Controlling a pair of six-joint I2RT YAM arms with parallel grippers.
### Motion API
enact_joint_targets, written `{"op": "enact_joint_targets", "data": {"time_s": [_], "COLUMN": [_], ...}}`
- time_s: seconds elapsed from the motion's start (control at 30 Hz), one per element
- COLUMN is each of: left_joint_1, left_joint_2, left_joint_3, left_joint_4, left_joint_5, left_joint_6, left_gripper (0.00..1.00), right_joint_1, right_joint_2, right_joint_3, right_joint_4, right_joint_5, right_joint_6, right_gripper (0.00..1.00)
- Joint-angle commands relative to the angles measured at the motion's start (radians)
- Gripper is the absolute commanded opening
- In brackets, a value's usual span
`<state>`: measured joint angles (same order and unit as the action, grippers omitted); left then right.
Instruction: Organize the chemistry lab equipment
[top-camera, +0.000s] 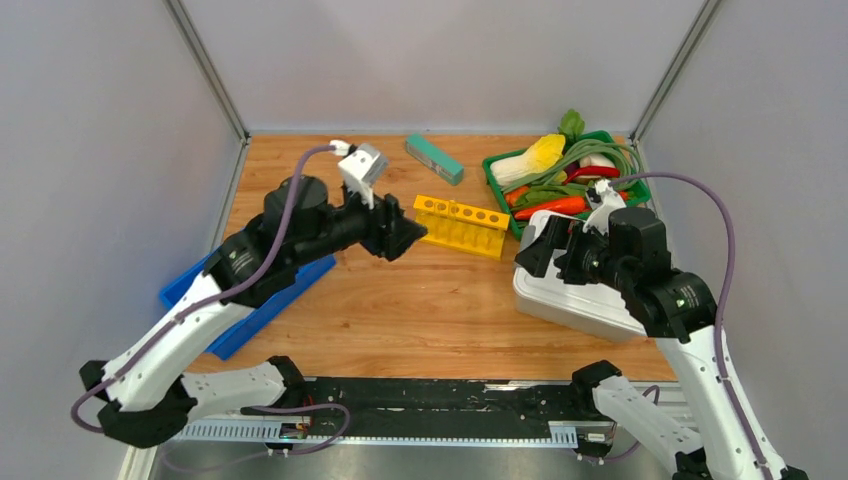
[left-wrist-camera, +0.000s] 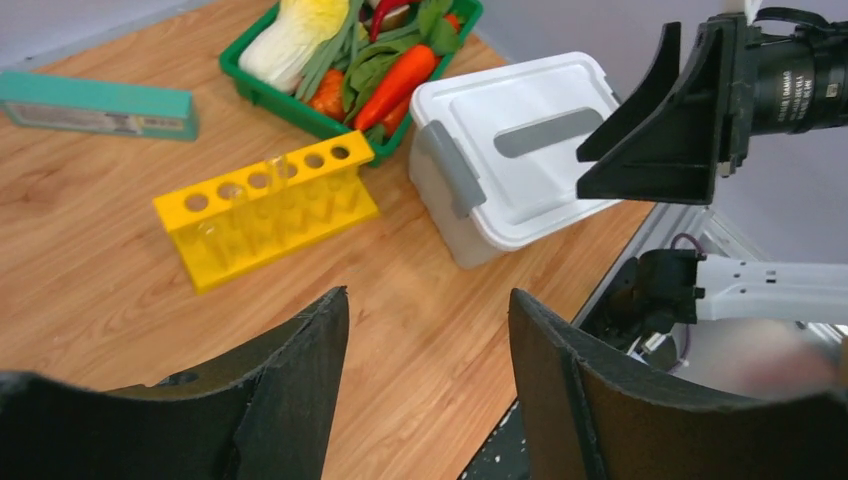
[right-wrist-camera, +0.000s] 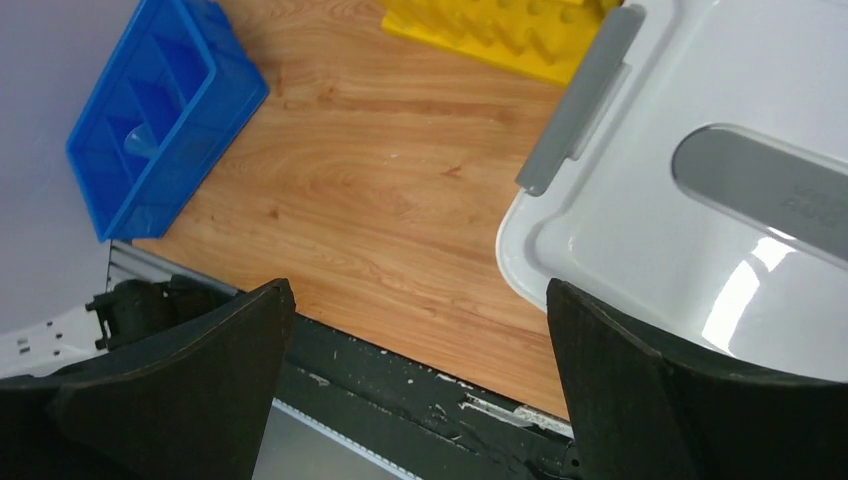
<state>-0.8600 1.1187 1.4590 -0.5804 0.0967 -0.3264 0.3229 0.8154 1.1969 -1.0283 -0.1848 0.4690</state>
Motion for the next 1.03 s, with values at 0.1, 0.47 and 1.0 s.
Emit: {"op": "enact_joint_targets", "data": {"time_s": [0.1,0.47,1.0], "left_joint_1": [-0.005,-0.007,-0.007], "left_joint_2": [-0.308,-0.536,-0.586], "left_joint_3": [-0.262,-0.456,-0.489], "left_joint_4": [-0.044,-0.019,-0.022], "left_joint_5": [-0.167,-0.294,-0.331], "left_joint_6": [-0.008,-0.065,-0.048], "left_gripper": [0.78,0.8,0.8], "right_joint_1": [0.062,0.061,0.062], "right_joint_2": [-0.136,-0.294,-0.311], "right_joint_3": [-0.072,-0.157,-0.183], "right_joint_4": [0.168,0.274,0.274], "right_joint_5": [-0.016,-0.061,-0.025], "right_joint_6": [0.019,0.025,0.037], "right_gripper": [1.0,1.0,1.0]}}
